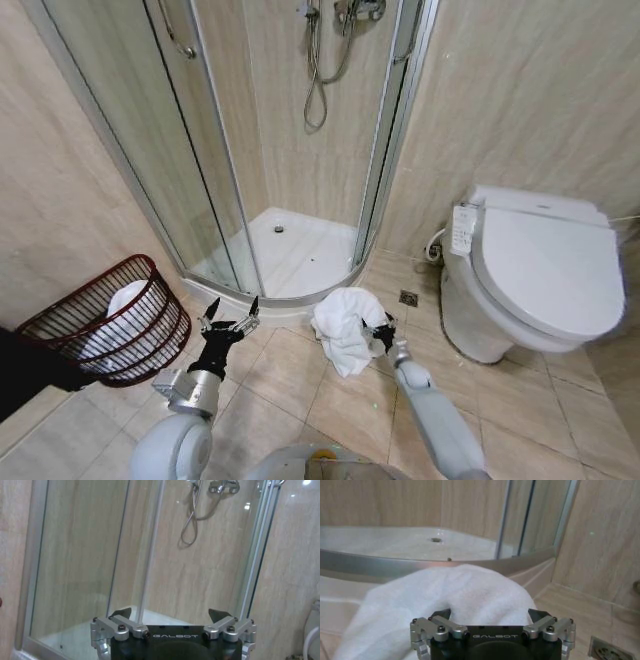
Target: Discard the used towel into the hamper.
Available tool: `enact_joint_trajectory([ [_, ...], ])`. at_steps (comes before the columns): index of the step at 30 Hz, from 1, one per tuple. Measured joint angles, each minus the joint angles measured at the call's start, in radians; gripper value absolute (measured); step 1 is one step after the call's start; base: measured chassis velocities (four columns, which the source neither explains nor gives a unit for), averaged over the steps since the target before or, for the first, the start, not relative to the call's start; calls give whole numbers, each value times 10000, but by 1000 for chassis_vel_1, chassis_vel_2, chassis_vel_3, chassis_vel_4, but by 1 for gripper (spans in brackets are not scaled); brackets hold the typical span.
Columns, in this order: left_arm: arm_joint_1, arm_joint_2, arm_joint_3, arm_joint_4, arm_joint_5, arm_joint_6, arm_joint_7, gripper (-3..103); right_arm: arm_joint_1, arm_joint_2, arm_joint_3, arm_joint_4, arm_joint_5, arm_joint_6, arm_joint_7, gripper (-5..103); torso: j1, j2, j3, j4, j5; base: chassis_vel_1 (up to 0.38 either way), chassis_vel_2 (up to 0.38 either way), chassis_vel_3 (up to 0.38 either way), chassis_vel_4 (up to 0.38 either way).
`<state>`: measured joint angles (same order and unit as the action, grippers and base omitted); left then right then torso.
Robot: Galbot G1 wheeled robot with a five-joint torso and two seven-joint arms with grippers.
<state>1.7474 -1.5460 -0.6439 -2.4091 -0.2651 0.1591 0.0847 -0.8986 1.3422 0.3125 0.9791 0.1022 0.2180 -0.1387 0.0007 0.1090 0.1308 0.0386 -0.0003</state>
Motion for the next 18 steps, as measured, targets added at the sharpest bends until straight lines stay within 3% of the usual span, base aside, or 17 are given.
enact_joint_trajectory([
  [4, 0, 0, 1, 0, 0, 0, 0, 100, 678, 101, 124, -991, 84, 56, -41, 100, -1, -154, -131, 0, 6, 0, 0, 0, 0],
  [10, -1, 0, 1, 0, 0, 0, 0, 100, 1266, 55, 84, -1877, 989, -163, -345, 100, -3, -418, -395, -2, -2, 0, 0, 0, 0],
  [18, 0, 0, 1, 0, 0, 0, 0, 100, 1151, 209, 7, -1874, 1699, -235, -1045, 100, -4, -591, -584, -1, 4, 0, 0, 0, 0],
])
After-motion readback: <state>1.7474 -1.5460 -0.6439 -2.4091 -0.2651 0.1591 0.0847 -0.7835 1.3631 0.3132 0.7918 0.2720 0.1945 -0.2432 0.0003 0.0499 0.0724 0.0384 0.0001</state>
